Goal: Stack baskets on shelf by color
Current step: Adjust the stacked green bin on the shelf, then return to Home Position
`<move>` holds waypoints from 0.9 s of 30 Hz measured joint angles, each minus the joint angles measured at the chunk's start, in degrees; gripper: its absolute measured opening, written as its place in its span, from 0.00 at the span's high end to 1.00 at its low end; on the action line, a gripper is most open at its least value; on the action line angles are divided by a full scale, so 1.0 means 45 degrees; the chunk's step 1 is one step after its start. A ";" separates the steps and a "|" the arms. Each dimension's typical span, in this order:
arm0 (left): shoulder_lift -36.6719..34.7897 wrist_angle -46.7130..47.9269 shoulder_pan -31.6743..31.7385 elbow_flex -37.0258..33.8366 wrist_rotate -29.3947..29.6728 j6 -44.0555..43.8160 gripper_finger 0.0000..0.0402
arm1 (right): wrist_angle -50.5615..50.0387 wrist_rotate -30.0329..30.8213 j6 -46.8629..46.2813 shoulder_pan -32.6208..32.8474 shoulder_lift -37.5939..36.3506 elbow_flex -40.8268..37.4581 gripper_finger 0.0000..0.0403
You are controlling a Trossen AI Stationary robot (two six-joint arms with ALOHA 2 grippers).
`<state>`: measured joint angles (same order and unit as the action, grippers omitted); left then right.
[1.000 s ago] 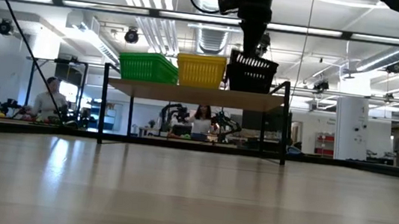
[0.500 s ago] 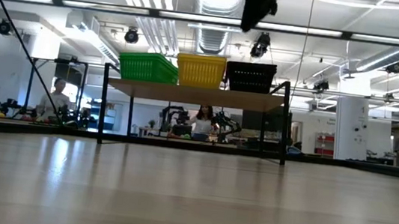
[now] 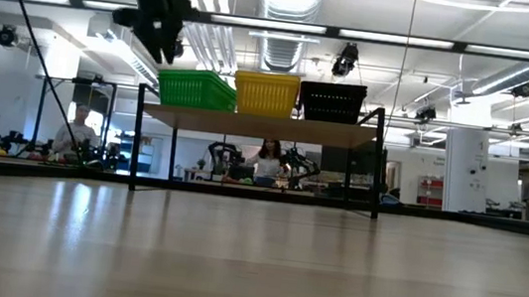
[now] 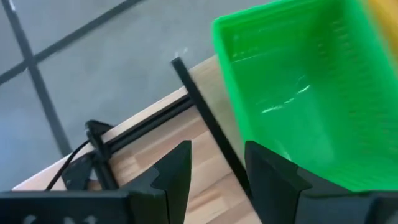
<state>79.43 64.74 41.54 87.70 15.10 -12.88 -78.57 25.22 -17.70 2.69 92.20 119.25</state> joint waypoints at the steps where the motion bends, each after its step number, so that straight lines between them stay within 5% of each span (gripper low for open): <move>1: 0.0204 -0.0007 0.0142 0.0000 0.0006 0.0071 0.67 | 0.0015 0.0233 -0.0307 0.0265 -0.0174 -0.0234 0.91; 10: 0.1279 0.0007 0.0346 0.0000 -0.0342 0.0279 0.67 | 0.0009 0.2128 -0.2172 0.1940 -0.1309 -0.1486 0.93; 17: 0.1097 0.0051 0.0094 0.0000 -0.2237 0.0056 0.67 | 0.0013 0.2214 -0.2060 0.2047 -0.1817 -0.1715 0.93; 27: 0.0180 0.0265 -0.0020 0.0026 -0.2233 -0.0065 0.67 | -0.0748 0.2407 -0.2960 0.1873 -0.3035 -0.3325 0.93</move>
<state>80.25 65.93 41.45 87.82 5.05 -13.17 -81.93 36.05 -31.02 11.12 78.54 104.29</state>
